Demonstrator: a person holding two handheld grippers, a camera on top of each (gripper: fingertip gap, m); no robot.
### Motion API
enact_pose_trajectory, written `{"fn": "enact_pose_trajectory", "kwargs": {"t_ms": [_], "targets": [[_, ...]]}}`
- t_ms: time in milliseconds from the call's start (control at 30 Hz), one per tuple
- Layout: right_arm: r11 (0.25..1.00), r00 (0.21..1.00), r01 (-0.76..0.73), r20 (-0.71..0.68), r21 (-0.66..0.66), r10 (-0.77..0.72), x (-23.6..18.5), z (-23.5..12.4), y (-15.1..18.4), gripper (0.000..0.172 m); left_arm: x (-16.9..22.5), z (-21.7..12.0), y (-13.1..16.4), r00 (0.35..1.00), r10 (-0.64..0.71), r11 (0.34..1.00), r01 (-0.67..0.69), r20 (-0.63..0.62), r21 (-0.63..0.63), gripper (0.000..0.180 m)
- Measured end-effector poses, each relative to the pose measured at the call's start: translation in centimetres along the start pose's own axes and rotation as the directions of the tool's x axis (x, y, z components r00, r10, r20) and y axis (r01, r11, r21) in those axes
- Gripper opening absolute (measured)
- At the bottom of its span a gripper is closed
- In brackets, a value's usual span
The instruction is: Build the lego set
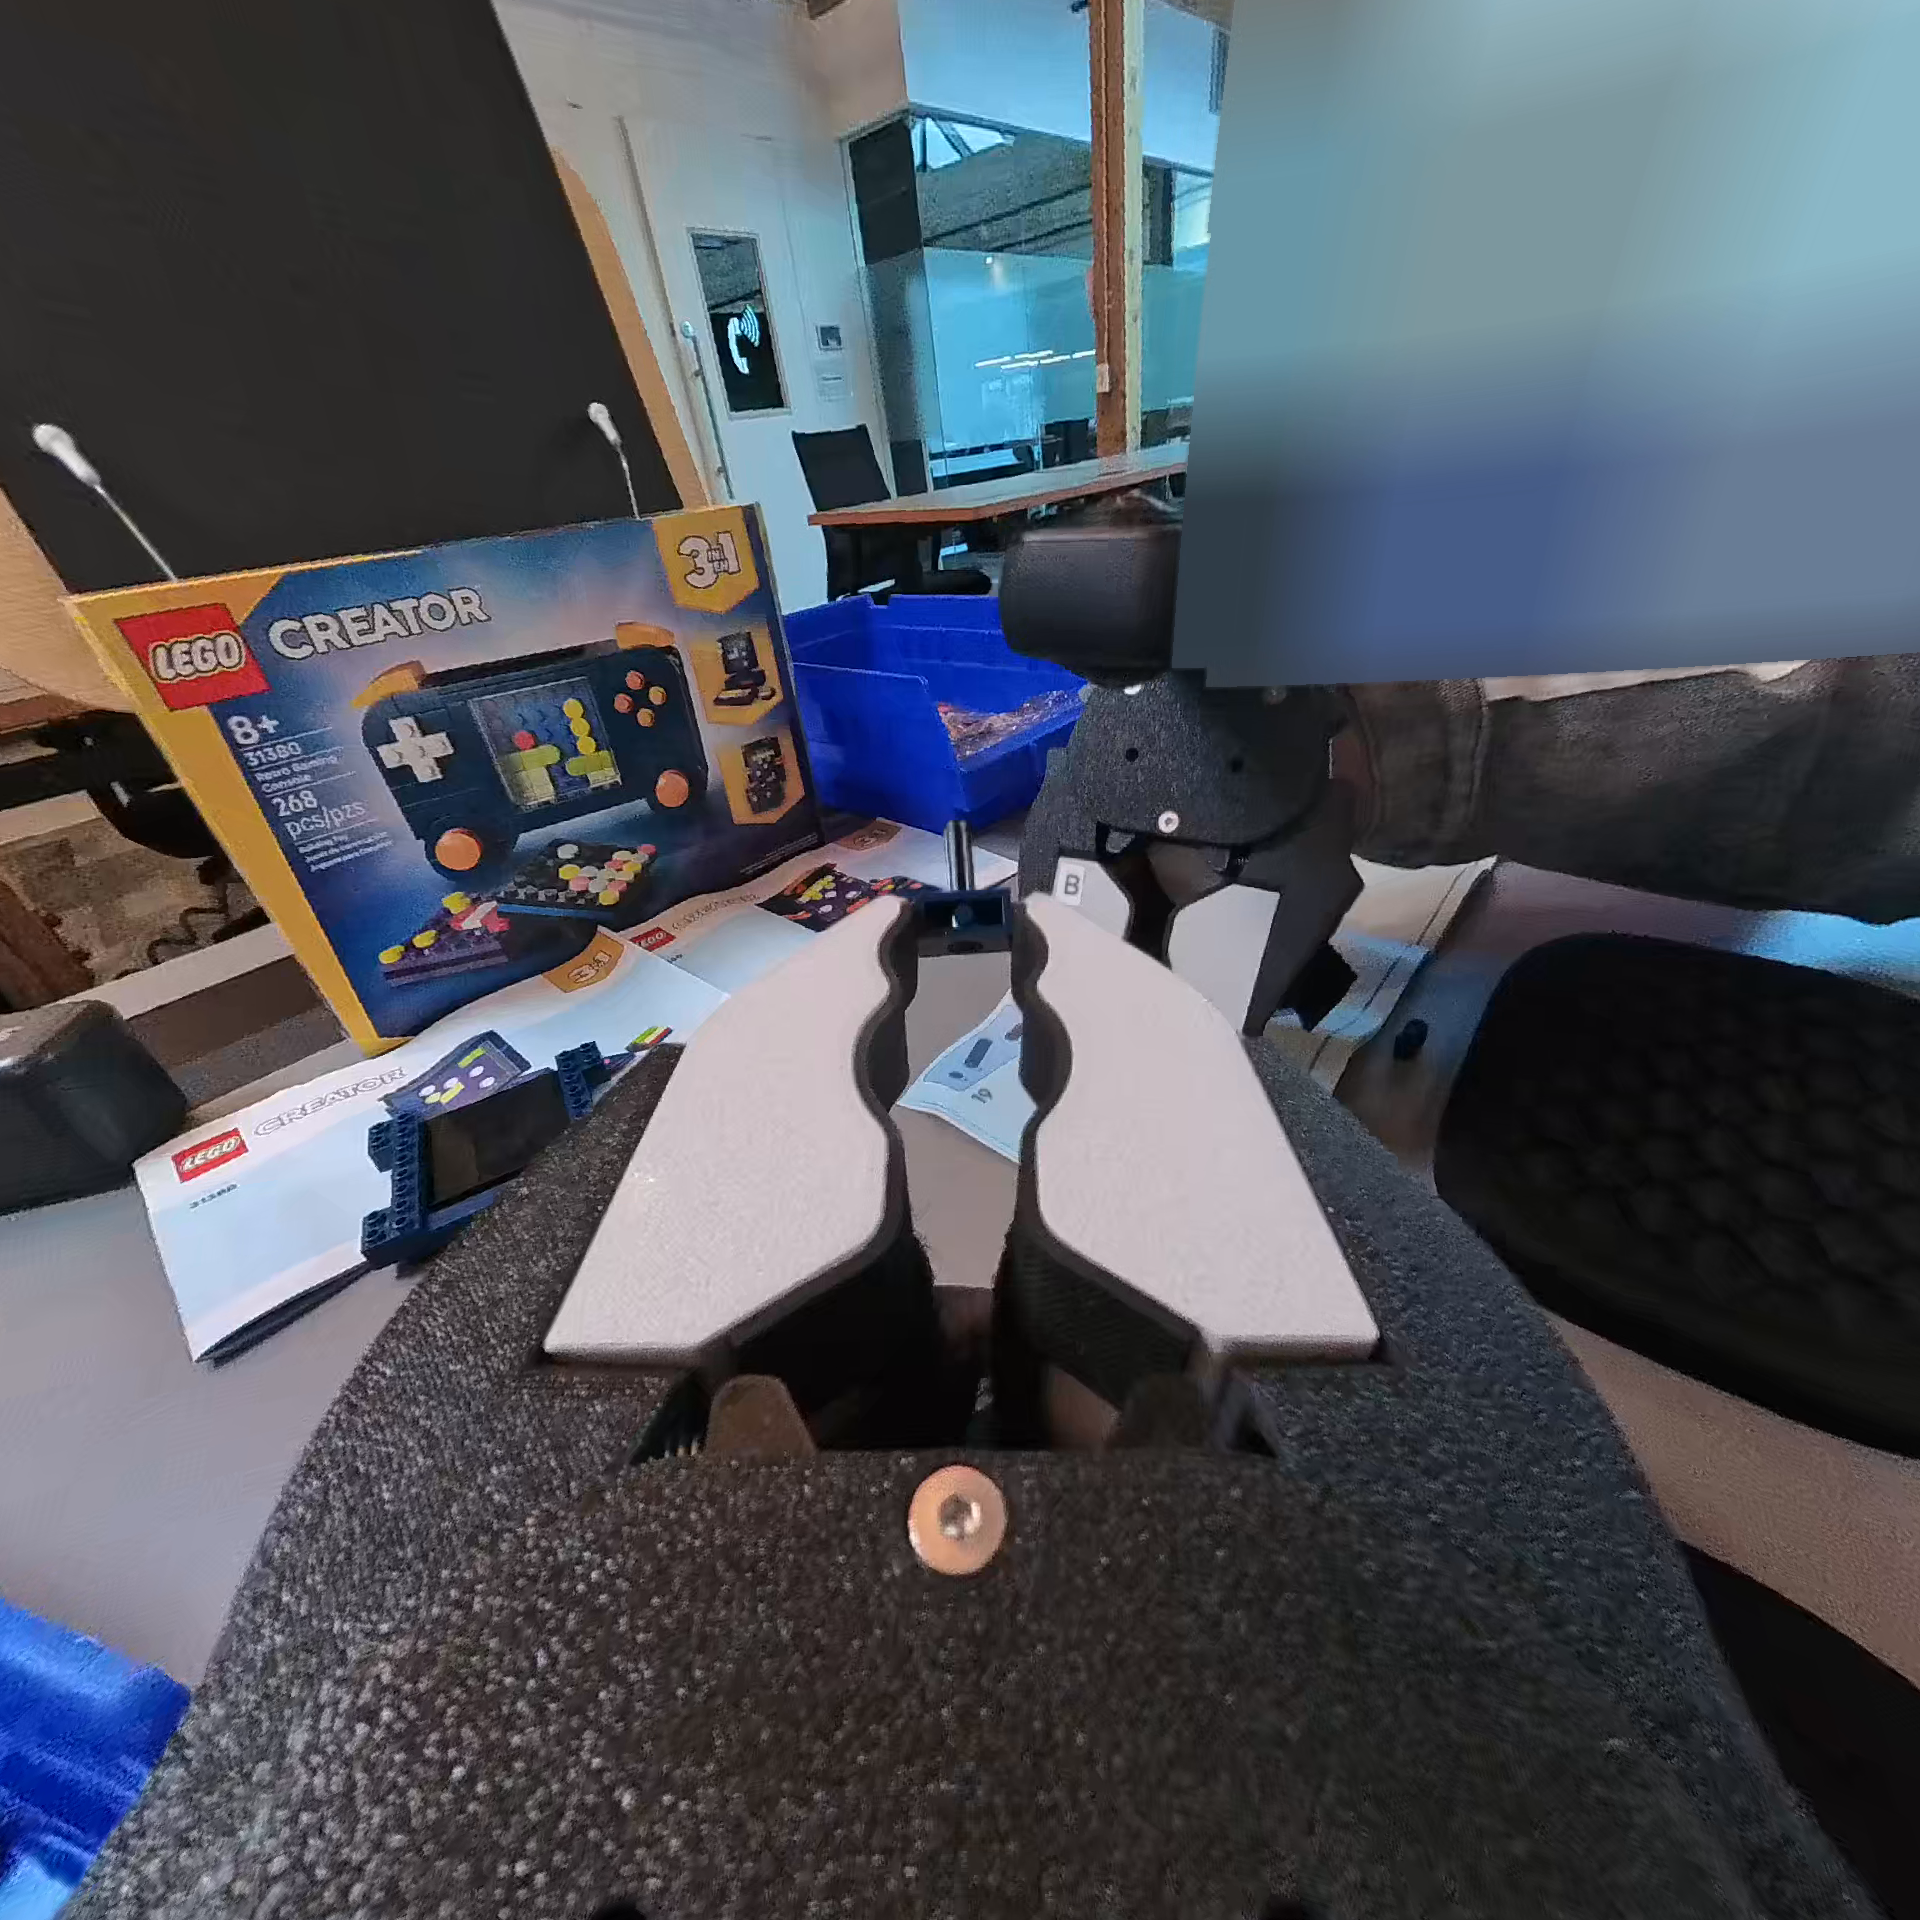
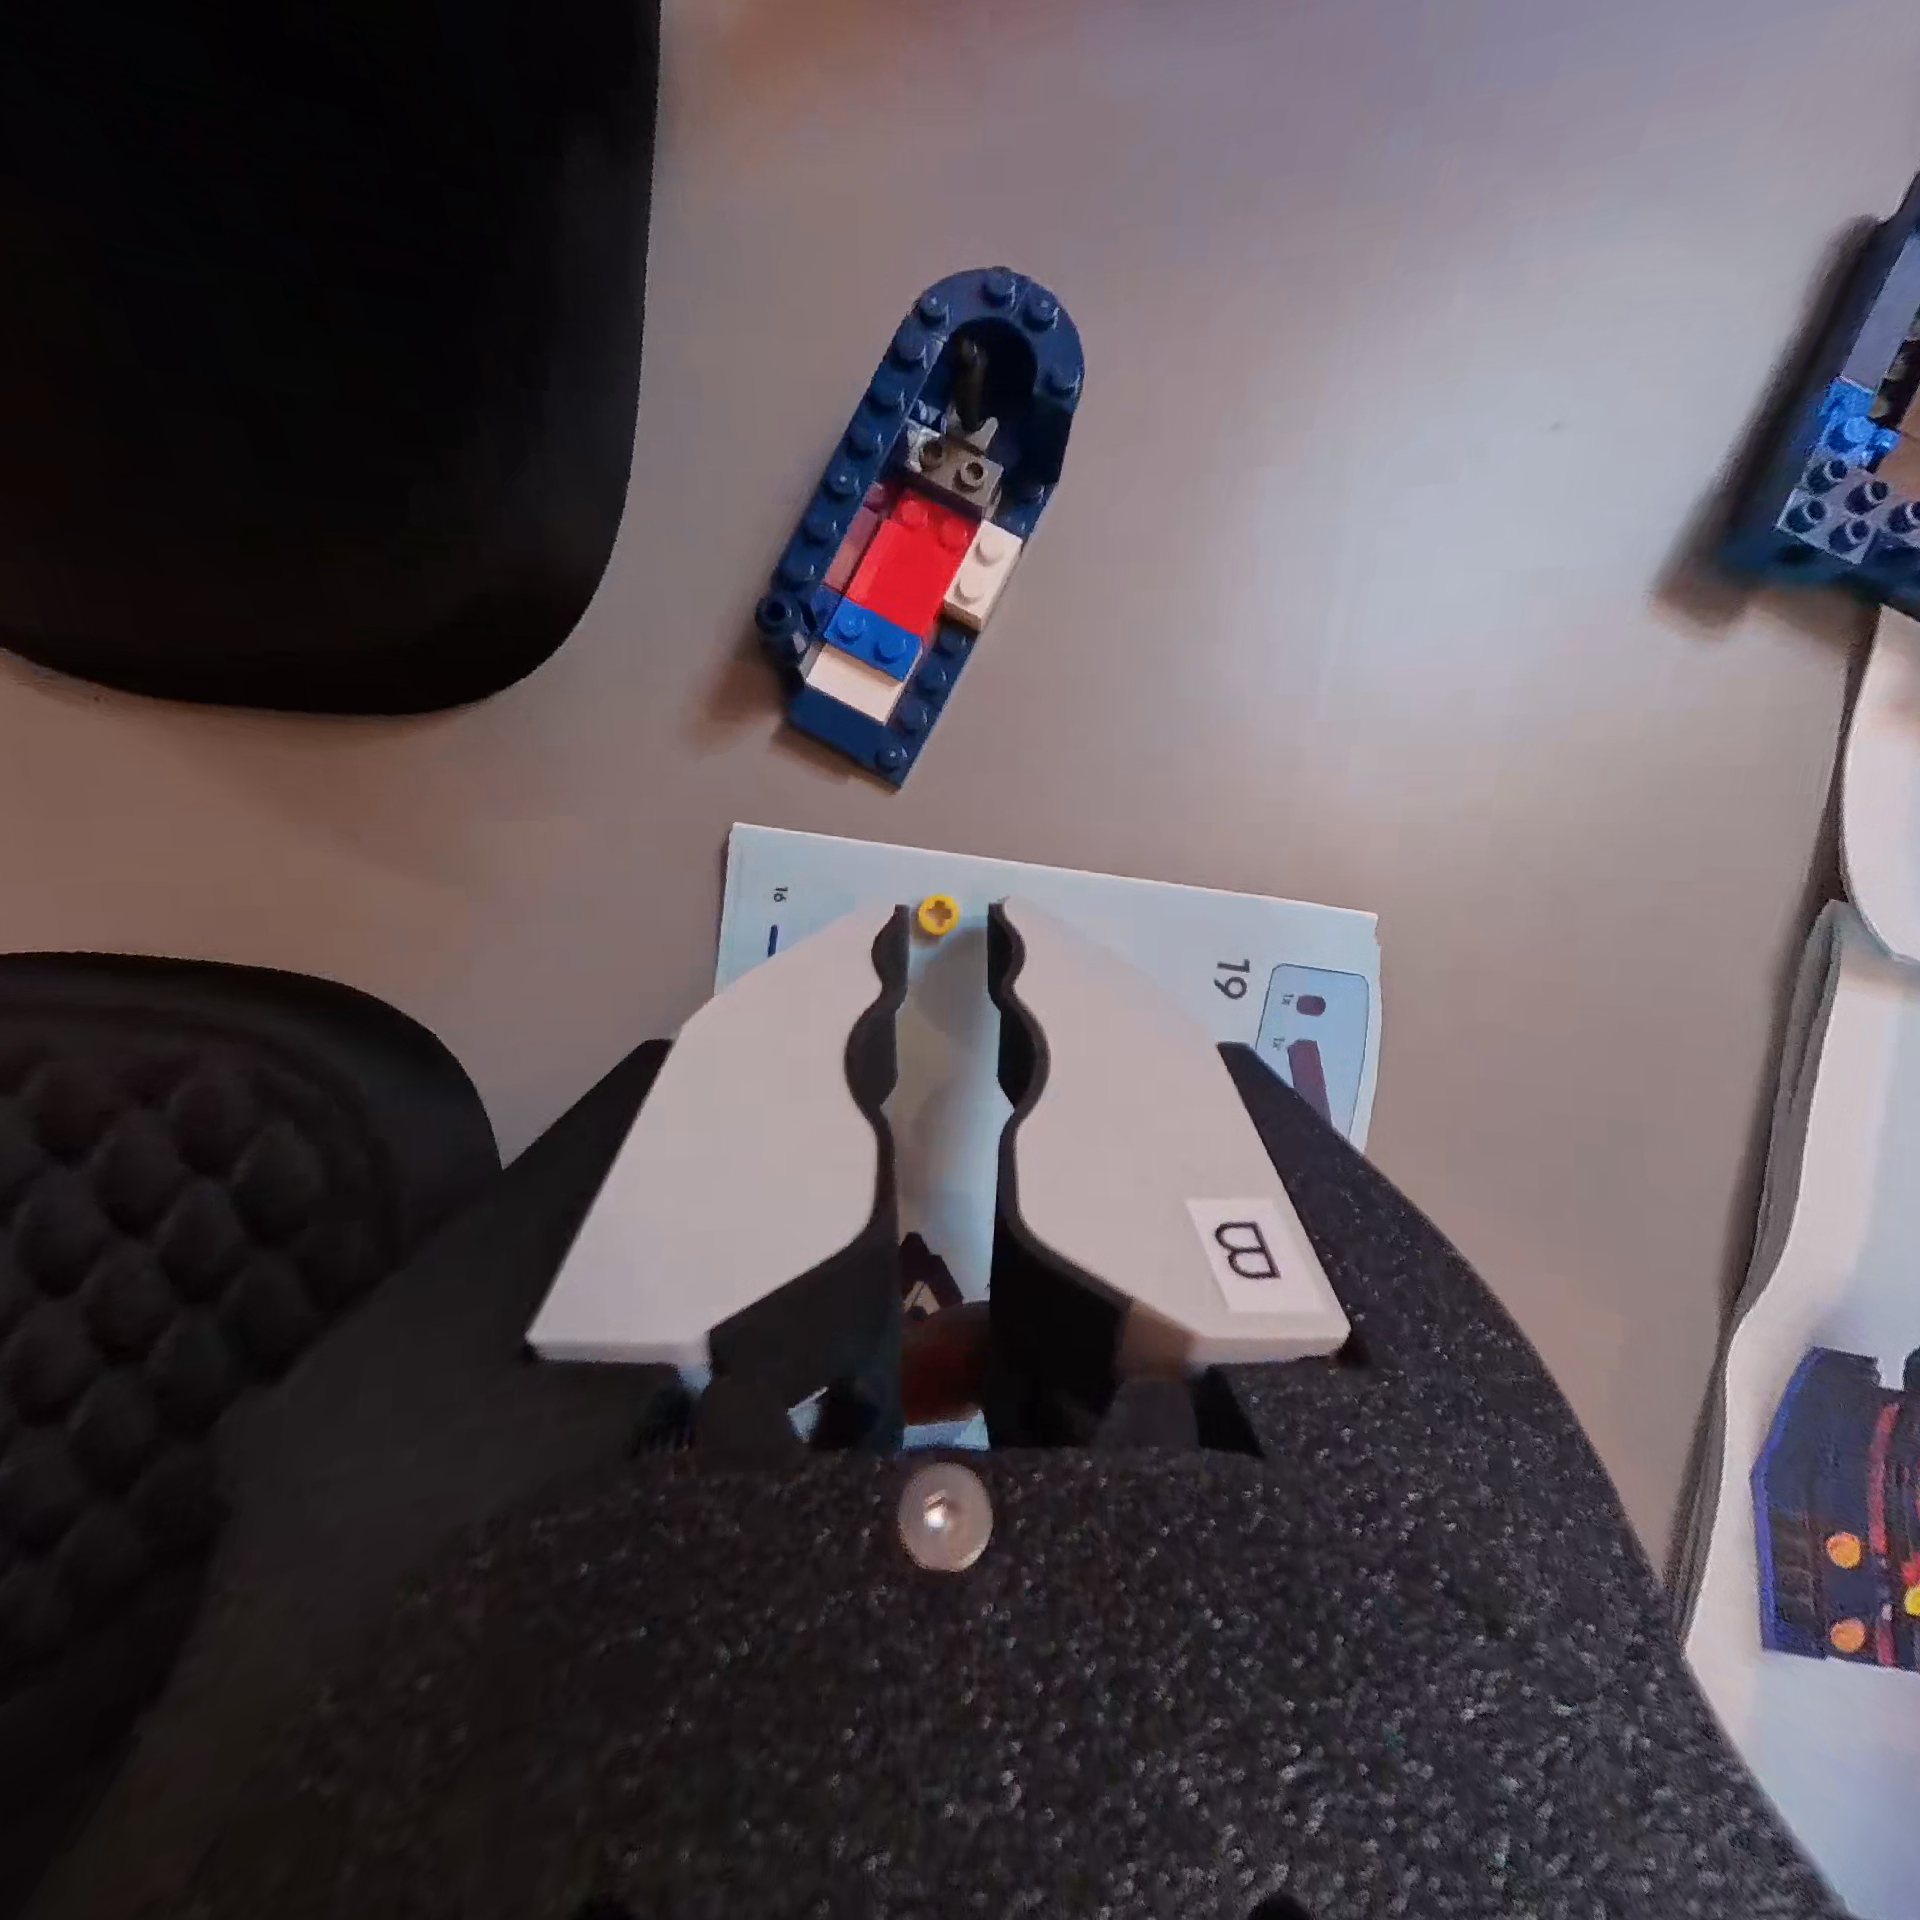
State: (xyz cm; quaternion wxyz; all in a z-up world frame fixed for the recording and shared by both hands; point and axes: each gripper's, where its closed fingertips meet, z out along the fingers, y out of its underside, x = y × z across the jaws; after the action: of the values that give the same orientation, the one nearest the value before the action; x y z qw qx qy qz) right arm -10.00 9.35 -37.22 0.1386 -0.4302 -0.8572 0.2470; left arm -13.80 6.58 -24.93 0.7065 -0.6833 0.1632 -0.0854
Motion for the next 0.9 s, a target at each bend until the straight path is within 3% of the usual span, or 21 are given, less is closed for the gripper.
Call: {"fn": "enact_pose_trajectory", "kwargs": {"t_ms": [533, 667, 767, 900], "targets": [[1.0, 1.0, 0.017, -0.014, 0.012, -0.017, -0.1, 0.5, 0.3, 0.007, 0.3, 0.2, 0.1, 0.999, 0.035, 0.999, -0.035, -0.014, -0.004, 0.017], [0.991, 0.999, -0.019, -0.036, 0.136, 0.024, 0.1, -0.9, -0.8, 0.007, 0.5, 0.2, -0.1, 0.999, 0.037, 0.999, -0.036, -0.023, 0.011, 0.017], [0.902, 0.996, -0.067, -0.019, 0.427, 0.083, -0.2, -5.0, -3.8, 0.006, 1.4, -0.1, -1.3, 0.996, 0.017, 0.995, -0.009, -0.088, 0.095, 0.016], [0.603, 0.994, -0.113, 0.093, 0.79, 0.064, -2.5, -12.2, -8.0, 0.006, 3.4, -1.3, -4.0, 0.953, -0.071, 0.952, 0.153, -0.295, 0.265, 0.016]]}}
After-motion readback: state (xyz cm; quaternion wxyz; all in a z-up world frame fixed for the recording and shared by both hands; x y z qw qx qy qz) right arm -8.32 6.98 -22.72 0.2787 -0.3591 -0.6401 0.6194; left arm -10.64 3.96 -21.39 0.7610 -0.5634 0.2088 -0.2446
